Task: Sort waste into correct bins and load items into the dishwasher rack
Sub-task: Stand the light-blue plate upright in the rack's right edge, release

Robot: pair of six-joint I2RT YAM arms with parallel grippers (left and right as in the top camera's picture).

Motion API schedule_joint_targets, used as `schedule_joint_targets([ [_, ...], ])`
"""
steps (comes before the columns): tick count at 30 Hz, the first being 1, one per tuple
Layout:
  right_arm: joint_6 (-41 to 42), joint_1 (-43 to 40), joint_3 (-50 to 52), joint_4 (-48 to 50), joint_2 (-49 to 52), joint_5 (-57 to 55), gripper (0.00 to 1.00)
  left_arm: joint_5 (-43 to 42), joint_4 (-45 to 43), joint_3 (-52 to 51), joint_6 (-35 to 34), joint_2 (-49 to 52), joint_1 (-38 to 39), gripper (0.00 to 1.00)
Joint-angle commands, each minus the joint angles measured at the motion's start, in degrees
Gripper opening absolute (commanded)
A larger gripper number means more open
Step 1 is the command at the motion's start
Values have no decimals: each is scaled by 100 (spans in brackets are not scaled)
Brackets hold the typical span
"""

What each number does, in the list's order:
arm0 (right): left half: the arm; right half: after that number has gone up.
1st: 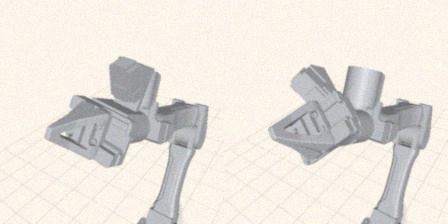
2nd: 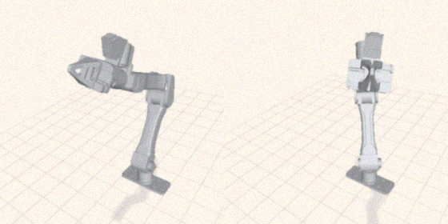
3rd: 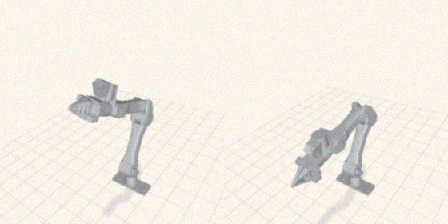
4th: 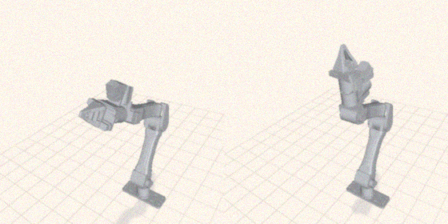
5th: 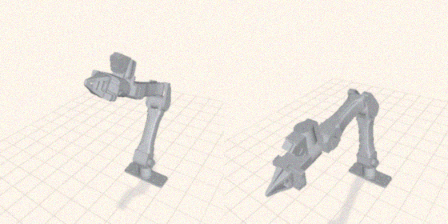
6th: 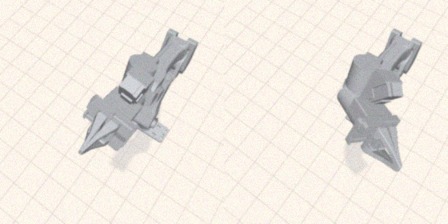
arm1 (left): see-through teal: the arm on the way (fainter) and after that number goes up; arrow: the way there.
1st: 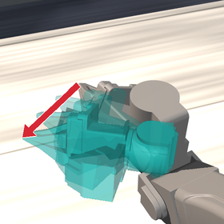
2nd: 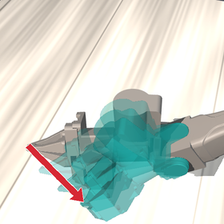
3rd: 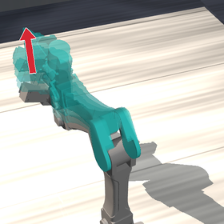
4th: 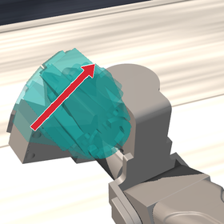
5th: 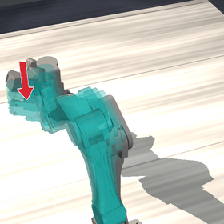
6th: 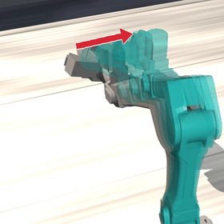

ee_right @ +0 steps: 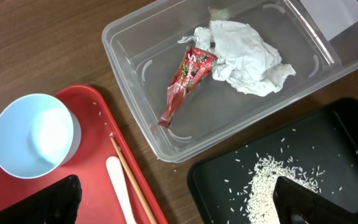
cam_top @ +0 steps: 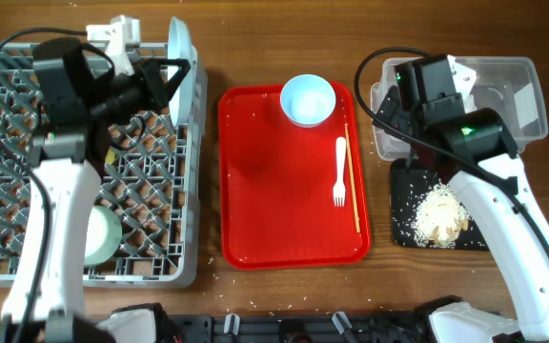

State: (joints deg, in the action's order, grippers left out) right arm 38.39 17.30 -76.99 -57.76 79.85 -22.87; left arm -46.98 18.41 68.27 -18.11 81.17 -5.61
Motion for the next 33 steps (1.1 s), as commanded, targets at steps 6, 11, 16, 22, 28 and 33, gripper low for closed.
schedule_joint_targets([
  [6,68,-2,-90,7,-57,9,100,-1172,-234,0,-341,1045,-564,6],
  [11,68,-2,-90,7,-57,9,100,-1126,-173,0,-339,1045,-822,100],
  [16,66,-2,-90,9,-57,13,100,151,461,0,-337,839,-839,100],
  [22,68,-2,-90,7,-57,11,100,848,922,0,-337,-367,-789,100],
  [28,66,-2,-90,7,-55,31,100,1309,1158,0,-334,-1408,-299,99],
  [33,66,-2,-90,7,-52,31,100,2208,1147,0,-308,-1550,621,91],
])
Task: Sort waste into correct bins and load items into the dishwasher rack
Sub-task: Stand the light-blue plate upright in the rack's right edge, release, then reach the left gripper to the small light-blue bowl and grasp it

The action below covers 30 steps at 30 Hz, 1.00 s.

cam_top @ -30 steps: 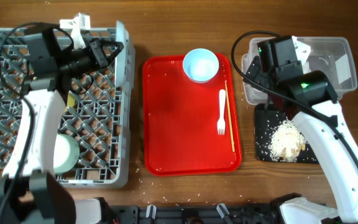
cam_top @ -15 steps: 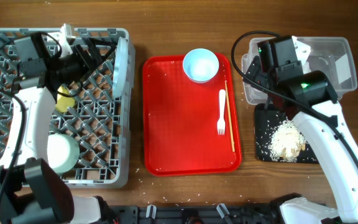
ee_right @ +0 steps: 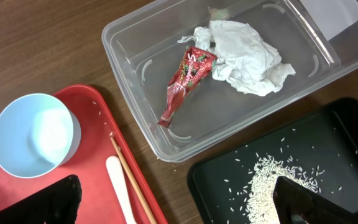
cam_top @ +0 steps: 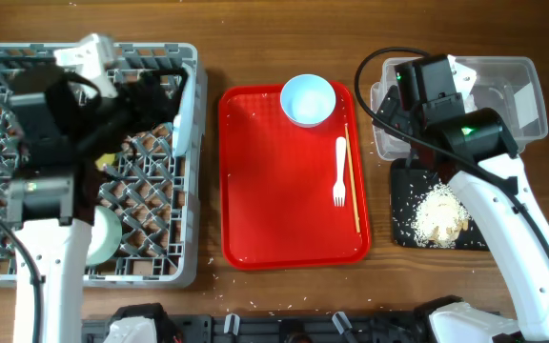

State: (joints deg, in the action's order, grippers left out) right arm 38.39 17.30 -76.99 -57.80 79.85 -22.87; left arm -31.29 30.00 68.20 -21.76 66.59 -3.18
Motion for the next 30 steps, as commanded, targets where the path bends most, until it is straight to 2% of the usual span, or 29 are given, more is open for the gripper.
schedule_joint_targets([
  [1,66,-2,-90,11,-52,31,100,1095,15,7,74,-92,605,91],
  [3,68,-2,-90,11,-52,31,100,1845,57,7,74,-92,907,92],
  [5,68,-2,-90,11,-52,31,100,2201,52,7,76,-92,1005,92],
  [10,68,-2,-90,13,-50,31,100,2243,-4,7,354,-103,1005,84],
  [15,68,-2,-90,11,-50,31,100,2256,-251,7,354,-334,1005,85],
  [19,66,-2,-90,11,-46,31,100,2815,-254,7,656,-393,1005,87],
  [21,68,-2,-90,11,-46,31,100,2623,-258,7,656,-393,1021,84],
  [23,66,-2,-90,13,-46,31,100,2046,-326,7,658,-398,1021,83],
  [24,68,-2,-90,13,-46,31,100,1493,-424,7,658,-396,1023,79],
  [26,68,-2,-90,11,-46,31,100,981,-584,7,656,-391,1117,71],
  [28,68,-2,-90,13,-46,31,100,750,-804,7,654,-306,1460,61],
  [30,66,-2,-90,13,-46,31,100,754,-1036,7,654,-50,1899,61],
])
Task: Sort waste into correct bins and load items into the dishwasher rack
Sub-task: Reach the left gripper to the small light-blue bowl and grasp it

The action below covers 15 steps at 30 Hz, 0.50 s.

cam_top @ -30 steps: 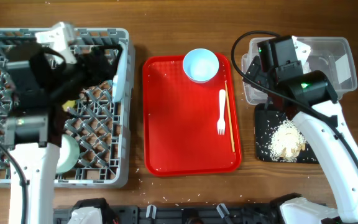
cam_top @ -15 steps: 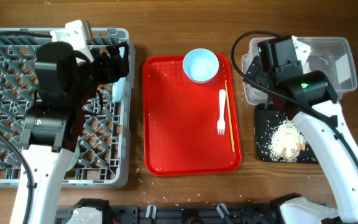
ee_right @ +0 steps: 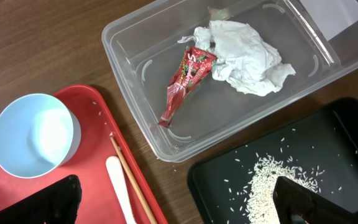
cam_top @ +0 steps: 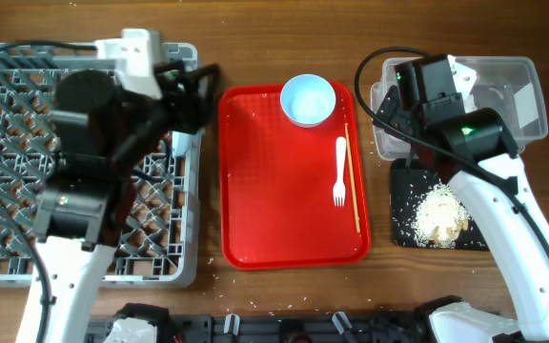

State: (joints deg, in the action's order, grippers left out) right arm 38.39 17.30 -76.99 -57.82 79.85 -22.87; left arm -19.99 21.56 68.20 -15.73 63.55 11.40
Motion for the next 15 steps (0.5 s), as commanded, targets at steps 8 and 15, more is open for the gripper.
schedule_joint_targets([
  [8,66,-2,-90,15,-46,31,100,313,-1108,7,31,2459,1014,71],
  [15,68,-2,-90,15,-46,31,100,313,-1606,7,350,3099,1014,75],
])
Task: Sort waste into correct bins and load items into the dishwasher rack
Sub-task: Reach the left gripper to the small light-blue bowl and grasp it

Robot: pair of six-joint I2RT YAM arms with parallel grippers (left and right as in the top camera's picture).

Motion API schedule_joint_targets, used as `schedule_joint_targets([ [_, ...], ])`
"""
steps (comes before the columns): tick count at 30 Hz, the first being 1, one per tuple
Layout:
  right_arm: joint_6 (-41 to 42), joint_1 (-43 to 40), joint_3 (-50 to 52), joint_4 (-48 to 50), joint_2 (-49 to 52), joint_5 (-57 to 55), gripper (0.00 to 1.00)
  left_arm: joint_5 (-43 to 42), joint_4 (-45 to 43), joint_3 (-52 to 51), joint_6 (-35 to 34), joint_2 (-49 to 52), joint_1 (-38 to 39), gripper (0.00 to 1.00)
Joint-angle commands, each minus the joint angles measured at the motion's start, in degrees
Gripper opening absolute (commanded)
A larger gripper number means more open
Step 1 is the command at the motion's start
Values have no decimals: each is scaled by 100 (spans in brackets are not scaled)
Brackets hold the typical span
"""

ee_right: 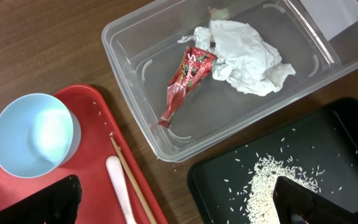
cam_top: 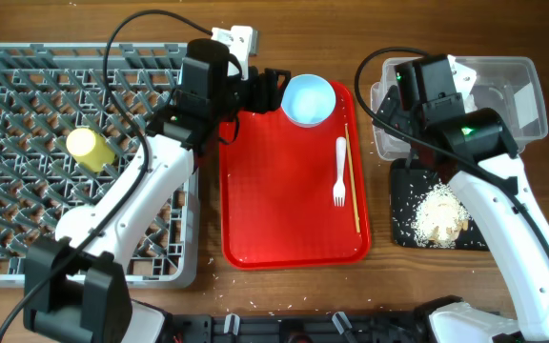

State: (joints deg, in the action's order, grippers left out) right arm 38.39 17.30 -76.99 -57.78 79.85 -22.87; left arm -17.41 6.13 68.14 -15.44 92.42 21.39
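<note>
A light blue bowl [cam_top: 308, 99] stands at the top of the red tray [cam_top: 265, 210]. A white fork [cam_top: 339, 173] and a wooden chopstick [cam_top: 352, 181] lie on the tray's right side. My left gripper [cam_top: 269, 90] is just left of the bowl, open, holding nothing. The grey dishwasher rack [cam_top: 27, 95] fills the left and holds a yellow-green cup [cam_top: 88, 145]. My right gripper [ee_right: 171, 210] hangs wide open between the tray and the clear bin [ee_right: 142, 37], which holds a red wrapper [ee_right: 185, 81] and a crumpled tissue [ee_right: 244, 53].
A black tray [cam_top: 406, 195] with a heap of rice [cam_top: 440, 214] lies below the clear bin on the right. Loose rice grains are scattered along the table's front edge. My left arm stretches from the front left across the rack's right side.
My left gripper has moved right, from the rack's top right corner to the tray's top edge beside the blue bowl. The right arm has not moved.
My left gripper first held a pale plate upright above the rack's far right corner. Then the plate was down in the rack's right edge. After that the gripper sat at the rack's corner, and now it is beside the blue bowl. The right arm stayed still.
</note>
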Motion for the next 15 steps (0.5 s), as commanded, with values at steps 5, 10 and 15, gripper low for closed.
schedule_joint_targets([
  [5,66,-2,-90,11,-46,31,100,52,-208,13,350,610,44,75],
  [10,68,-2,-90,9,-46,31,100,59,-686,13,723,1027,579,78],
  [15,66,-2,-90,9,-46,31,100,767,-846,13,1075,1386,1025,79],
])
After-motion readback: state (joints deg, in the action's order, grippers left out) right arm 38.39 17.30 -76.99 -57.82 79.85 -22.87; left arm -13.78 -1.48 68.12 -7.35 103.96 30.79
